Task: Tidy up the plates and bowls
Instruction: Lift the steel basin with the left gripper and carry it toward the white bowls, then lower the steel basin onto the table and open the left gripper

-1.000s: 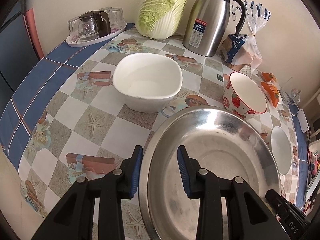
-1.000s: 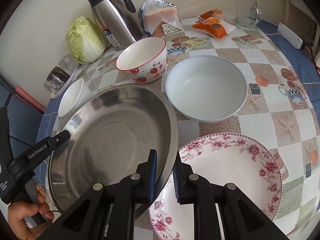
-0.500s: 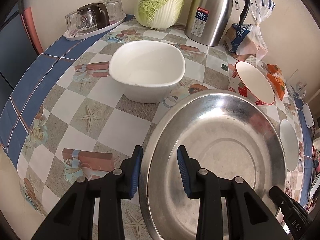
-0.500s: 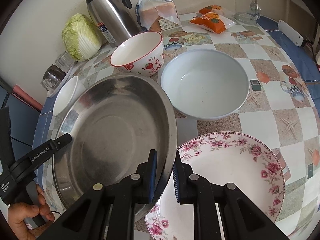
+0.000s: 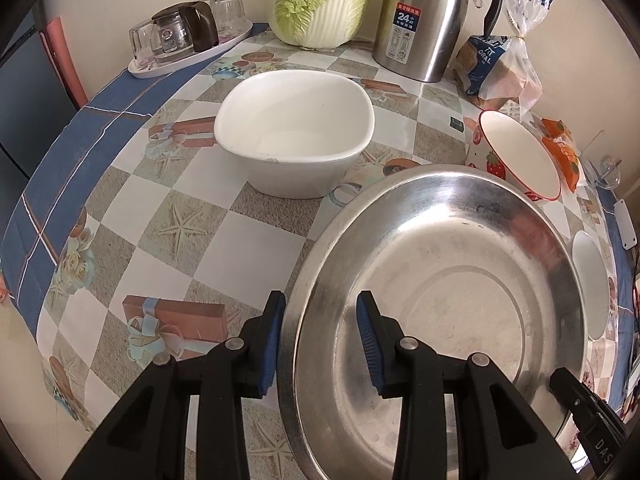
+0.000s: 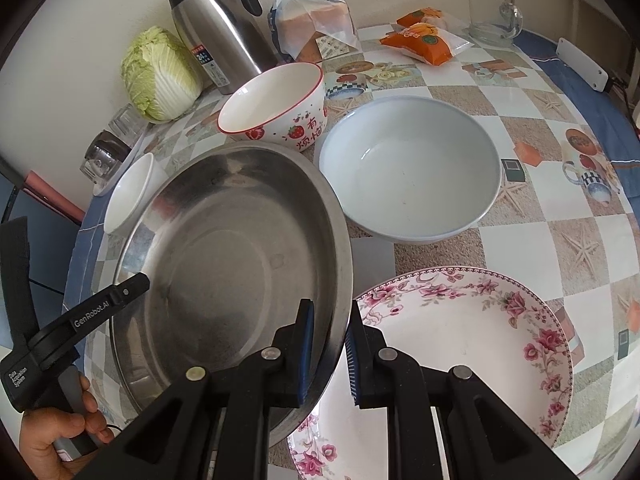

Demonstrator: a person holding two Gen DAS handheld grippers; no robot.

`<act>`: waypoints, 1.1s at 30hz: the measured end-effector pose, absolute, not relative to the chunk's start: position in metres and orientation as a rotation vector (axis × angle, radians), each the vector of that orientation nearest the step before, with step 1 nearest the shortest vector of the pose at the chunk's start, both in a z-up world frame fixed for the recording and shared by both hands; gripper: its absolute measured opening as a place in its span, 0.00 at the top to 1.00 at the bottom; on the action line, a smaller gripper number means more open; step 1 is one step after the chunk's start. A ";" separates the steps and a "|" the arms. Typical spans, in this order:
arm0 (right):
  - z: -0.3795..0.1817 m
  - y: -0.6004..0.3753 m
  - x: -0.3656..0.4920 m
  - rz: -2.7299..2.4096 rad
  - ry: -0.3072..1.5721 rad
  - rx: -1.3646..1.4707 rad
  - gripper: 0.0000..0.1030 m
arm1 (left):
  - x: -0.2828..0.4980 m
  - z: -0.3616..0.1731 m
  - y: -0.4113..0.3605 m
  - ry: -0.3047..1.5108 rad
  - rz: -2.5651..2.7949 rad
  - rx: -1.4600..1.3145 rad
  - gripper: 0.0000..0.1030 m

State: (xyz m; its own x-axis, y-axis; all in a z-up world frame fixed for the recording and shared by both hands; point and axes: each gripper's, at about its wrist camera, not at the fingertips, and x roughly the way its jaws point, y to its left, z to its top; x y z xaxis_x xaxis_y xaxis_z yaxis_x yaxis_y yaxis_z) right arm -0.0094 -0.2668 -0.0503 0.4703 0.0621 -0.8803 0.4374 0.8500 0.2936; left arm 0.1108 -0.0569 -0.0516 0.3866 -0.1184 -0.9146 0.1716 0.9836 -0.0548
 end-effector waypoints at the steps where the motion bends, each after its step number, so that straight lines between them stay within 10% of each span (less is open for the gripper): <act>1: -0.051 -0.267 -0.009 -0.243 1.069 0.529 0.83 | 0.111 -0.051 -0.057 1.159 -0.183 0.053 0.63; 17: -0.046 -0.269 -0.010 -0.253 1.069 0.534 0.83 | 0.109 -0.042 -0.058 1.153 -0.172 0.068 0.45; 19: -0.043 -0.269 -0.011 -0.258 1.064 0.520 0.67 | 0.109 -0.039 -0.059 1.148 -0.184 0.059 0.28; 30: -0.035 -0.266 -0.009 -0.268 1.052 0.454 0.32 | 0.104 -0.040 -0.071 1.161 -0.203 0.135 0.25; 33: -0.034 -0.265 -0.009 -0.261 1.038 0.442 0.23 | 0.104 -0.041 -0.073 1.161 -0.202 0.154 0.09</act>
